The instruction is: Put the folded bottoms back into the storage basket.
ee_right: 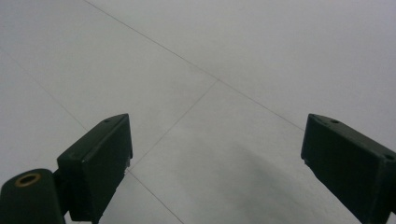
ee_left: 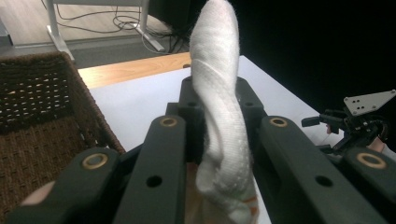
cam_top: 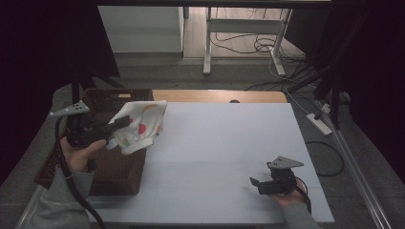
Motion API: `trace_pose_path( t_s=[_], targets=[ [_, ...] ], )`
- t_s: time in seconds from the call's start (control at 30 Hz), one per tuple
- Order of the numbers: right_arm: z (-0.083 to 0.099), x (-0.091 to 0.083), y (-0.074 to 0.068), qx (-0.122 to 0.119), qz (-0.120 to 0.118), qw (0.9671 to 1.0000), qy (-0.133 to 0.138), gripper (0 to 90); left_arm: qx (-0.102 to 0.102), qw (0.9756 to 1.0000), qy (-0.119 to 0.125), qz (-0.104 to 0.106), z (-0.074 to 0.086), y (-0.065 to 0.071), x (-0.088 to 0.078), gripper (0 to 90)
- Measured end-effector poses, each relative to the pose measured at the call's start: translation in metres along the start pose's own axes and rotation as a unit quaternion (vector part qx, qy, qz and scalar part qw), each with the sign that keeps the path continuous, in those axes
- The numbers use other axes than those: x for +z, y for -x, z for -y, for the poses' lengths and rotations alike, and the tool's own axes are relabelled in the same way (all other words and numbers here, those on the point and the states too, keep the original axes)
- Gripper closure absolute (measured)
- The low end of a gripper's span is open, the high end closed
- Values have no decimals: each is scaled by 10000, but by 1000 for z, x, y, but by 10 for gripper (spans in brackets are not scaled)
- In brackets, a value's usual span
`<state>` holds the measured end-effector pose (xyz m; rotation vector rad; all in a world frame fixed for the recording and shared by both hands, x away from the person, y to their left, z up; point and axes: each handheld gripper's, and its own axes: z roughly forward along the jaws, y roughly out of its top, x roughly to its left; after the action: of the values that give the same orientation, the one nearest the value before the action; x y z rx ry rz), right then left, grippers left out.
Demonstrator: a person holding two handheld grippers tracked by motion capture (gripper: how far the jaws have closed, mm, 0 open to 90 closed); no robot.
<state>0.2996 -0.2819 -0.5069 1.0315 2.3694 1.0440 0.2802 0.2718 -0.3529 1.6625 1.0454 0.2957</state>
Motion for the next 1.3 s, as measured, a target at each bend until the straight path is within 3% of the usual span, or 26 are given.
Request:
trace_pose_path(
  t_s=[1.3],
  targets=[
    [0, 1, 0, -1, 7, 10000, 2, 94, -286, 9987, 180, -384, 7, -26, -33, 776]
  ],
)
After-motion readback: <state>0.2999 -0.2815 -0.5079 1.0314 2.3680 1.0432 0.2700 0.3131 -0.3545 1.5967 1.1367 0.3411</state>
